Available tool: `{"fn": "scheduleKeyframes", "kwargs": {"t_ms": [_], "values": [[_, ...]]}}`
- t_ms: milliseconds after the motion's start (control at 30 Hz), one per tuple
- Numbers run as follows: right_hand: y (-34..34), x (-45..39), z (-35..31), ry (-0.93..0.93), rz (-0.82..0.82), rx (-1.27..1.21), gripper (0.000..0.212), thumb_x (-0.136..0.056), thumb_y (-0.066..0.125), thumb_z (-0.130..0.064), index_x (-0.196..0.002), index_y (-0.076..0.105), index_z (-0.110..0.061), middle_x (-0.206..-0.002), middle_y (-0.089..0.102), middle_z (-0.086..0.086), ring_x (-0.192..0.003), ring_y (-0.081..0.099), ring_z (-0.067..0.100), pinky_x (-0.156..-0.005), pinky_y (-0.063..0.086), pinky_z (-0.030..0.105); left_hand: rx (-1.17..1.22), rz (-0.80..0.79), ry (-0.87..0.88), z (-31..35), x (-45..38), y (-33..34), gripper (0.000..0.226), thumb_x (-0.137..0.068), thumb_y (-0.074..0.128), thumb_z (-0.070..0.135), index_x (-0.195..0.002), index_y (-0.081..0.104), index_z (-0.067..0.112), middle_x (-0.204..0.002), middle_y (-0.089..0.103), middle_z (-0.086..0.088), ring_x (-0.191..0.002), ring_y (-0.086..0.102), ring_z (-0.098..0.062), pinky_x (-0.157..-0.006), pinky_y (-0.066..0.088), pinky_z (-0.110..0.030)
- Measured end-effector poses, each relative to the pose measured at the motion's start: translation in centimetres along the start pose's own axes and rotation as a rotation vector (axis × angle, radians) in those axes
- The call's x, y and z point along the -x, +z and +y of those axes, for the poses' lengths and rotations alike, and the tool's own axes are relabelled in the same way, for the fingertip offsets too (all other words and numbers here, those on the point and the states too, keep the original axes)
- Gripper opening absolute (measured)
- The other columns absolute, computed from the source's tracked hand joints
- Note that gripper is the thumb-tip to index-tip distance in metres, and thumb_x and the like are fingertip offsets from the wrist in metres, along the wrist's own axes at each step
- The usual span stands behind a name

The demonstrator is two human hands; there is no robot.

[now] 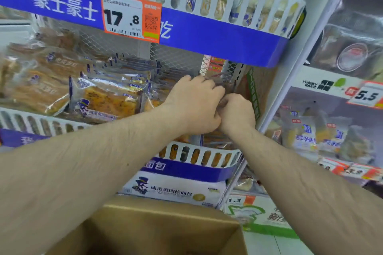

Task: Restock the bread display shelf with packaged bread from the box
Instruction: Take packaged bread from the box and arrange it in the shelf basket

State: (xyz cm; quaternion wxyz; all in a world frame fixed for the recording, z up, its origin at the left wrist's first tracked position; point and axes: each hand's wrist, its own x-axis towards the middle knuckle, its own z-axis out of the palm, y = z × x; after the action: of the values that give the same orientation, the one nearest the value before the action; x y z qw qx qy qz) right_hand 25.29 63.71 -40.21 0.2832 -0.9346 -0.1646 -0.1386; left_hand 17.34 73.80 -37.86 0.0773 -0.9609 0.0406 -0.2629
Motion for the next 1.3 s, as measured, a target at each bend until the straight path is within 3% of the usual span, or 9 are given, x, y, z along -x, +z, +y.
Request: {"fn": "scheduleKeyframes", "kwargs": {"t_ms": [233,400,533,700,833,1000,1133,1200,1300], "values": [[0.5,12.1,0.5,-0.129,0.038,-0.237,0.028,-0.078,0.061,-0.012,-0.059,0.046,-0.028,-0.058,0.048,-0.01,-0.059,0.045,0.01,-0.052,0.03,0.025,0.514,-0.143,-0.131,3.0,12.2,-1.0,0.038,-0.081,0.044,0.041,-0.113,0.058,0.027,-0.106,0.056,0.008,-0.096,0.055,-0.015,-0.081,0.049,-0.036],[7.4,20.7,4.1,-0.116,-0.274,-0.17,0.023,-0.084,0.064,-0.016,-0.067,0.053,-0.027,-0.06,0.05,-0.011,-0.062,0.048,0.009,-0.054,0.035,0.02,0.562,-0.649,-0.159,2.8,19.9,2.8,0.03,-0.092,0.055,0.042,-0.12,0.052,0.032,-0.116,0.057,0.01,-0.098,0.054,-0.006,-0.081,0.047,-0.026],[14.5,23.6,8.6,0.182,-0.586,-0.075,0.013,-0.086,0.059,-0.018,-0.073,0.061,-0.02,-0.069,0.061,-0.009,-0.07,0.058,0.016,-0.063,0.047,0.028,0.405,-0.998,-0.191,1.3,23.1,6.4,0.036,-0.093,0.053,0.044,-0.125,0.056,0.029,-0.123,0.061,0.004,-0.11,0.056,-0.018,-0.093,0.05,-0.037],[23.1,28.1,14.0,0.686,-0.943,-0.049,0.009,-0.085,0.063,-0.021,-0.08,0.059,-0.015,-0.079,0.058,0.004,-0.069,0.056,0.022,-0.061,0.043,0.028,0.466,-1.143,-0.172,1.4,24.3,8.5,0.029,-0.092,0.052,0.041,-0.12,0.056,0.031,-0.111,0.062,0.009,-0.099,0.057,-0.015,-0.089,0.052,-0.038],[27.7,30.1,14.9,1.154,-0.86,-0.342,0.065,-0.09,0.066,-0.037,-0.141,0.045,-0.002,-0.116,0.062,0.015,-0.099,0.061,0.029,-0.083,0.053,0.037,0.488,-1.226,-0.188,1.5,25.1,10.8,0.025,-0.091,0.052,0.041,-0.113,0.055,0.031,-0.101,0.063,0.008,-0.092,0.06,-0.015,-0.083,0.055,-0.039],[31.3,29.7,16.0,1.559,-0.738,-0.712,0.053,-0.102,0.039,-0.049,-0.135,0.049,-0.008,-0.118,0.059,0.01,-0.121,0.056,0.031,-0.102,0.046,0.043,0.514,-1.41,-0.268,0.6,26.5,12.2,0.03,-0.095,0.053,0.037,-0.121,0.055,0.023,-0.114,0.065,0.003,-0.102,0.061,-0.019,-0.09,0.053,-0.039],[33.2,31.0,17.5,1.553,-0.642,-0.653,0.034,-0.098,0.051,-0.038,-0.12,0.058,-0.013,-0.103,0.068,0.006,-0.084,0.063,0.021,-0.057,0.045,0.03,0.582,-1.455,-0.324,0.7,26.9,12.7,0.03,-0.096,0.053,0.033,-0.12,0.06,0.017,-0.108,0.069,-0.002,-0.097,0.064,-0.02,-0.084,0.055,-0.038],[33.2,31.7,17.7,1.523,-0.614,-0.668,0.026,-0.097,0.052,-0.027,-0.118,0.062,-0.016,-0.097,0.067,0.003,-0.07,0.056,0.015,-0.048,0.037,0.026,0.613,-1.482,-0.331,1.1,26.8,12.9,0.028,-0.097,0.052,0.032,-0.12,0.059,0.017,-0.099,0.066,0.003,-0.083,0.061,-0.013,-0.068,0.052,-0.03],[32.2,32.4,17.8,1.488,-0.619,-0.731,0.023,-0.1,0.05,-0.018,-0.117,0.063,-0.012,-0.096,0.065,0.009,-0.065,0.054,0.016,-0.047,0.04,0.025,0.64,-1.491,-0.346,1.6,26.9,13.1,0.03,-0.097,0.052,0.033,-0.121,0.06,0.018,-0.102,0.065,0.004,-0.084,0.06,-0.013,-0.069,0.049,-0.028]]}}
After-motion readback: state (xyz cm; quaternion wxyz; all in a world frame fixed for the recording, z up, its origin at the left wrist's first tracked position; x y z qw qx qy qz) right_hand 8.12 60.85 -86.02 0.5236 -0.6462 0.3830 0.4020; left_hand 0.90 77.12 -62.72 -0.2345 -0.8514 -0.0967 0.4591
